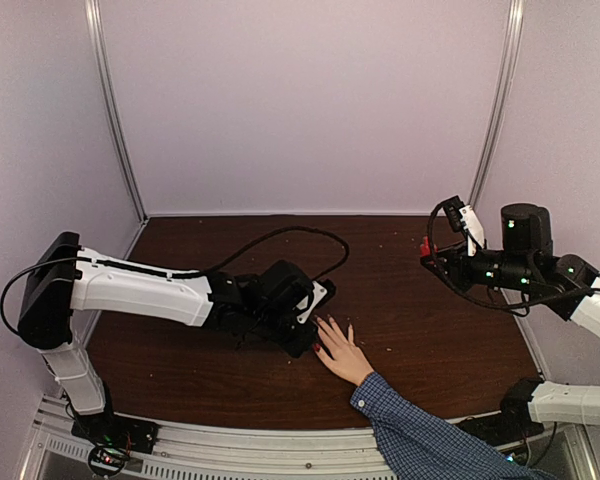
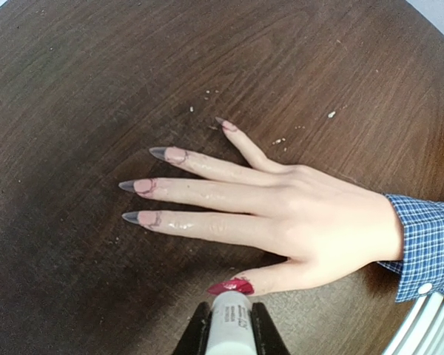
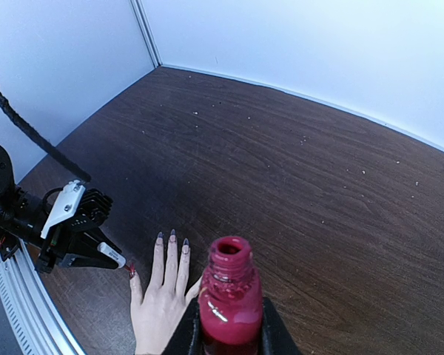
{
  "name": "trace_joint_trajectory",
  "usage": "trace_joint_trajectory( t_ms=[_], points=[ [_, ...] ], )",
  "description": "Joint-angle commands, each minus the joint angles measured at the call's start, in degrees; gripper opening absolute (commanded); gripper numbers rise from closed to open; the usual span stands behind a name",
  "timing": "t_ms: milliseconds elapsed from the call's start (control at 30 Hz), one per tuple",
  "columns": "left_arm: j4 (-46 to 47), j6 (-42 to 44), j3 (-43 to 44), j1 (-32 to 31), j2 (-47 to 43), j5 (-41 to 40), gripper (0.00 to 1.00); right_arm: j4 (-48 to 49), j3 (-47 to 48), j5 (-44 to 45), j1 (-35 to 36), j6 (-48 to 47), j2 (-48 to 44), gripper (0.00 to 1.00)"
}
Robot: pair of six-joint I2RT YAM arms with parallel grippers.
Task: Paint the nails
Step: Paint the nail with the hand.
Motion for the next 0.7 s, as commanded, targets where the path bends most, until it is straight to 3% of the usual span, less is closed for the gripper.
trace_joint_trajectory(
  t_ms=[0, 667],
  points=[
    [-0.03, -0.31, 0.65, -0.02, -0.59, -1.67, 0.00, 0.63, 0.16, 0.32, -0.42, 0.11, -0.23, 0.00],
    [0.07, -0.96, -0.43, 0.57, -1.96, -4.33, 0.00, 0.54, 0.12, 0.23, -0.42, 0.03, -0.20, 0.00]
  ],
)
